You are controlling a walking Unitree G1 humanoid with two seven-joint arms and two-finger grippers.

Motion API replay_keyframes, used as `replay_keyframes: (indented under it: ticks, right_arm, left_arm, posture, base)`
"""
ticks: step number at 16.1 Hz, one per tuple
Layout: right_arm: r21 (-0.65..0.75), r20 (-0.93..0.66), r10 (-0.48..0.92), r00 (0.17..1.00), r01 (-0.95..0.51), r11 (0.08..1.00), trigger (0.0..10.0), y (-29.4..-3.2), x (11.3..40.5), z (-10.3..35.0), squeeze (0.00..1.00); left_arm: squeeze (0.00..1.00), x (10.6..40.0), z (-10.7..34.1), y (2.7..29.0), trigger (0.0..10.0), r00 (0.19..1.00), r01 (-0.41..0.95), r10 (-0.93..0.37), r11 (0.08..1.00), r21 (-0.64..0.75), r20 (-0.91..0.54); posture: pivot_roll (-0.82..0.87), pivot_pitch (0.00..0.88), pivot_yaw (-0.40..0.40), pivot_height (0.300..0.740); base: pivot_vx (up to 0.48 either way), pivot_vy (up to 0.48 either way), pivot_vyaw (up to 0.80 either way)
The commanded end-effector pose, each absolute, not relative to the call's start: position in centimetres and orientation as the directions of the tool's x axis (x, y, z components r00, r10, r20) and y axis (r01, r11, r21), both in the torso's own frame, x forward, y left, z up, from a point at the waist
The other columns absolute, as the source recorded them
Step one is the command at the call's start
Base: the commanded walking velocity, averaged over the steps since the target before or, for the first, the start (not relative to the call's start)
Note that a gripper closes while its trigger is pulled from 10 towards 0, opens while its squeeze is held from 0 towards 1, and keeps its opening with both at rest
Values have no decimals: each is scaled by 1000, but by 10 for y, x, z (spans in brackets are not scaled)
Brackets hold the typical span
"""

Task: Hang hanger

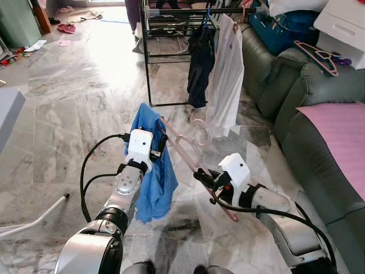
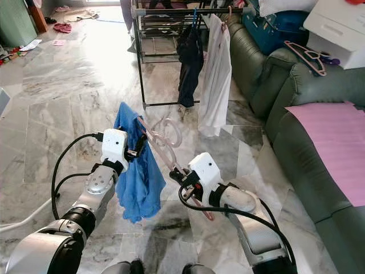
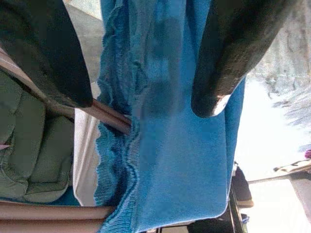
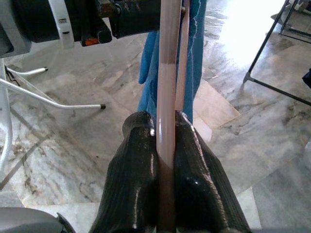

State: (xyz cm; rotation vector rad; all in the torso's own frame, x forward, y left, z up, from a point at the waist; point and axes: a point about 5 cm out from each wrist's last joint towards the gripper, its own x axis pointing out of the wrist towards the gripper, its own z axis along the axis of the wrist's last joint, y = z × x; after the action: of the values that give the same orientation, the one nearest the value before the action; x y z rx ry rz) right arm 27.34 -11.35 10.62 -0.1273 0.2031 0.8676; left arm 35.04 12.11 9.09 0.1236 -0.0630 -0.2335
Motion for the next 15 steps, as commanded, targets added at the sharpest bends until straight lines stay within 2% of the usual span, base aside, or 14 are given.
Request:
replay_keyframes:
  ticks: [1, 4, 5, 6, 7, 8, 9, 12, 13, 14, 15]
  right_arm:
    - [-20, -213, 777, 592, -798, 603, 10000, -111, 269, 110, 0]
    - [-13, -218, 783, 583, -804, 595, 10000, -109, 267, 109, 0]
    - [-13, -219, 781, 585, -802, 597, 10000, -110, 267, 108, 0]
    - [-13, -221, 780, 586, -801, 599, 10000, -110, 267, 108, 0]
    - [-13, -223, 778, 588, -800, 600, 10000, -111, 267, 108, 0]
    - [-14, -224, 776, 590, -798, 603, 10000, -112, 266, 108, 0]
    - [-14, -223, 776, 590, -798, 603, 10000, -112, 266, 108, 0]
    - [-5, -225, 791, 569, -813, 583, 10000, -111, 264, 108, 0]
    - [-3, -227, 797, 560, -818, 575, 10000, -111, 263, 108, 0]
    - [-6, -232, 797, 557, -820, 572, 10000, -112, 263, 108, 0]
    - [-7, -235, 795, 559, -819, 574, 10000, -114, 264, 108, 0]
  left_arm:
    - [0, 356, 98, 126, 0, 975, 210, -217, 972, 109, 56]
    - [0, 357, 99, 127, 0, 972, 220, -228, 966, 137, 49]
    - [0, 357, 98, 126, 7765, 968, 238, -248, 956, 169, 40]
    - [0, 356, 98, 126, 10000, 966, 246, -256, 954, 169, 40]
    - [0, 354, 96, 128, 10000, 963, 257, -267, 954, 154, 47]
    - [937, 352, 94, 132, 10000, 963, 257, -266, 955, 147, 48]
    - [1000, 350, 92, 136, 10000, 963, 257, -267, 955, 148, 49]
    - [1000, 349, 89, 144, 10000, 970, 235, -242, 963, 129, 39]
    - [902, 350, 90, 145, 10000, 969, 238, -244, 964, 115, 41]
    - [0, 350, 93, 145, 10000, 965, 252, -257, 963, 98, 51]
    - [0, 351, 94, 146, 10000, 964, 253, -259, 962, 99, 54]
  posture:
    - [-261, 92, -34, 740]
    - [-262, 94, -29, 740]
    - [-261, 96, -24, 740]
    - [-261, 96, -24, 740]
    - [-263, 98, -20, 740]
    - [-263, 100, -18, 740]
    - [-263, 102, -16, 740]
    - [-257, 106, -18, 740]
    - [-257, 106, -18, 740]
    - [-255, 107, -18, 740]
    - [-255, 109, -17, 740]
  base:
    - [0, 0, 0]
    - [0, 0, 0]
    - [0, 0, 0]
    - [0, 0, 0]
    - [0, 0, 0]
    - [0, 0, 0]
    - [0, 0, 0]
    - [0, 0, 0]
    - [0, 0, 0]
    - [0, 0, 0]
    - [0, 0, 0]
